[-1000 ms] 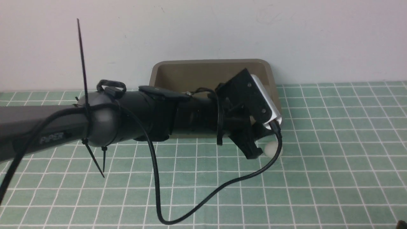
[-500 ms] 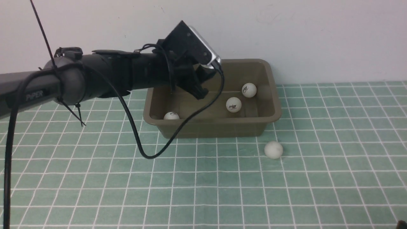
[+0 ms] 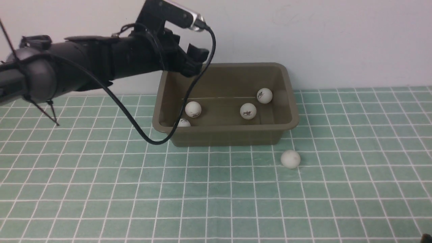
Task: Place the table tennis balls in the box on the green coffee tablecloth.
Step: 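Reach for and grasp a ping pong ball on the table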
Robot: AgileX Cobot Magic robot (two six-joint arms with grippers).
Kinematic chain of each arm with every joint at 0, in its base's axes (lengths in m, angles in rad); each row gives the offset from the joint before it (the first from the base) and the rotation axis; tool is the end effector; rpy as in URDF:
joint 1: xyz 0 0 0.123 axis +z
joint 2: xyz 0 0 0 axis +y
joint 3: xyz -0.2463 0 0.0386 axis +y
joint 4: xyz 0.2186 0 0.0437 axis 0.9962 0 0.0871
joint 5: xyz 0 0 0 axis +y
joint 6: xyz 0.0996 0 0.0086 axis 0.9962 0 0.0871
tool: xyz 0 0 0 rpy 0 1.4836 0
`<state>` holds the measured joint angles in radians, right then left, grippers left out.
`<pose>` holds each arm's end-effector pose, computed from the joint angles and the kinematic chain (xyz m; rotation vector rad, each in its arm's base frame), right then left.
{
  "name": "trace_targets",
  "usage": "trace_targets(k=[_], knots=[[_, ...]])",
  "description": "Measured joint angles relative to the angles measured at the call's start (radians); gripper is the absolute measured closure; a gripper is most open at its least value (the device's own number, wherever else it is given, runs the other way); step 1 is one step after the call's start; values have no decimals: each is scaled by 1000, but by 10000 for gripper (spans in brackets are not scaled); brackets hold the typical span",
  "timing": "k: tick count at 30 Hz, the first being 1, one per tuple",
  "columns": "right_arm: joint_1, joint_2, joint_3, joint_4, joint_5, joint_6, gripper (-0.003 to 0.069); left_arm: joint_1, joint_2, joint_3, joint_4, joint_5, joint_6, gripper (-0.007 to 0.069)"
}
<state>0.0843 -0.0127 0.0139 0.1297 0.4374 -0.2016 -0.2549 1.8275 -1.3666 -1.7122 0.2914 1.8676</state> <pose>0.0650 0.0110 0.1678 -0.1980 1.9085 0.0528 0.3854 -0.1299 0.2622 0.5720 1.8149 -0.3457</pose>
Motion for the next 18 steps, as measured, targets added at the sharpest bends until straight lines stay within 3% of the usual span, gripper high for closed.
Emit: trace_targets(k=[4, 9, 10, 13, 15, 17, 18], knots=[[0, 0, 0, 0, 0, 0, 197, 1, -101, 38, 32, 140, -102, 115], [0, 0, 0, 0, 0, 0, 197, 1, -193, 78, 214, 328, -271, 171], [0, 0, 0, 0, 0, 0, 197, 1, -230, 87, 334, 395, -385, 202], [0, 0, 0, 0, 0, 0, 197, 1, -291, 90, 504, 447, -545, 239], [0, 0, 0, 0, 0, 0, 197, 10, -342, 90, 691, 461, -696, 274], [0, 0, 0, 0, 0, 0, 197, 22, -374, 90, 817, 468, -806, 294], [0, 0, 0, 0, 0, 0, 197, 22, -374, 90, 817, 468, -806, 297]])
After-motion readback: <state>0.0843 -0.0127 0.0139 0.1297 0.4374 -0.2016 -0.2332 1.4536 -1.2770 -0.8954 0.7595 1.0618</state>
